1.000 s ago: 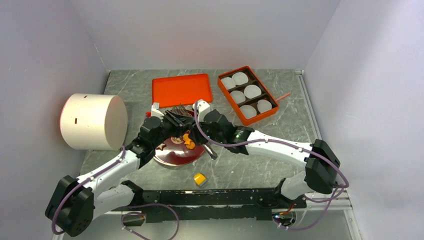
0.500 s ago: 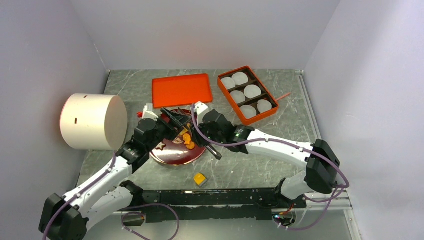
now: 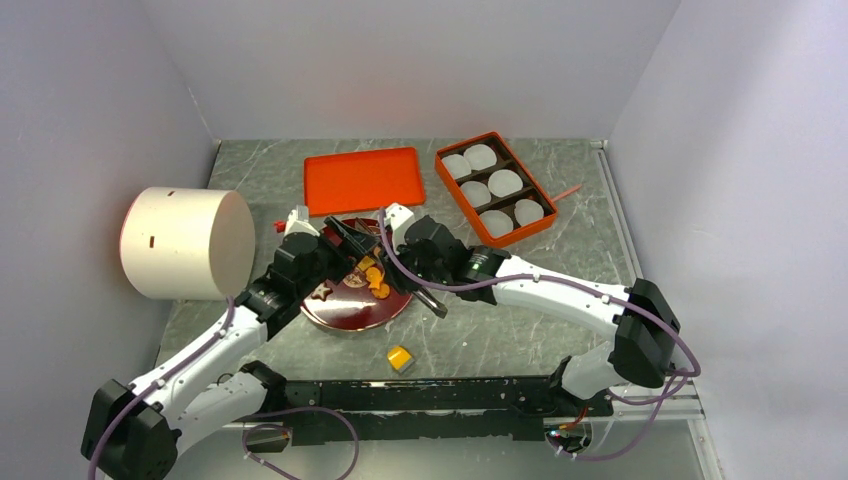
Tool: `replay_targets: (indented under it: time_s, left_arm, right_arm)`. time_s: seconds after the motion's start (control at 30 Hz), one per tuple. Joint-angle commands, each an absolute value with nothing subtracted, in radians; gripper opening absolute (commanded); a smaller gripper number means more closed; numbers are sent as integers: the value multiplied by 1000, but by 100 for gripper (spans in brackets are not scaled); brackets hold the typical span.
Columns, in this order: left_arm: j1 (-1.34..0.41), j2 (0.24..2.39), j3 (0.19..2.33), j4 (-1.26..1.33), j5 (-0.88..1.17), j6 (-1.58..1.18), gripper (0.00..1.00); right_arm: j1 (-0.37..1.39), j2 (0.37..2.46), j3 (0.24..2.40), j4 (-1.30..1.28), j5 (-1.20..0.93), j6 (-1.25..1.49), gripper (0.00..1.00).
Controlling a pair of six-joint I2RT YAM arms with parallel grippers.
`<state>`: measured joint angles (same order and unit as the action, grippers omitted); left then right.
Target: Pack the cookies
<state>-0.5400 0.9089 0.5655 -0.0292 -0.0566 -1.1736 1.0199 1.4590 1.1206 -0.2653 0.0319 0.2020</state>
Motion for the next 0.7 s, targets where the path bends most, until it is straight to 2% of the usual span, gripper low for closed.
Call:
replay_targets:
  time_s: [0.0, 0.3, 0.67]
  left_arm:
    - [-536, 935, 585, -29, -46, -1186, 87]
    - [-531, 928, 573, -126, -104, -1155, 87]
    - [-529, 748, 740, -319, -368, -794, 93]
  right_arm:
    - [1017, 1442, 1170, -226, 7, 198, 43]
    - [1014, 1434, 1191, -251, 7, 193, 46]
    - [1009, 1489, 1248, -433, 60, 120, 45]
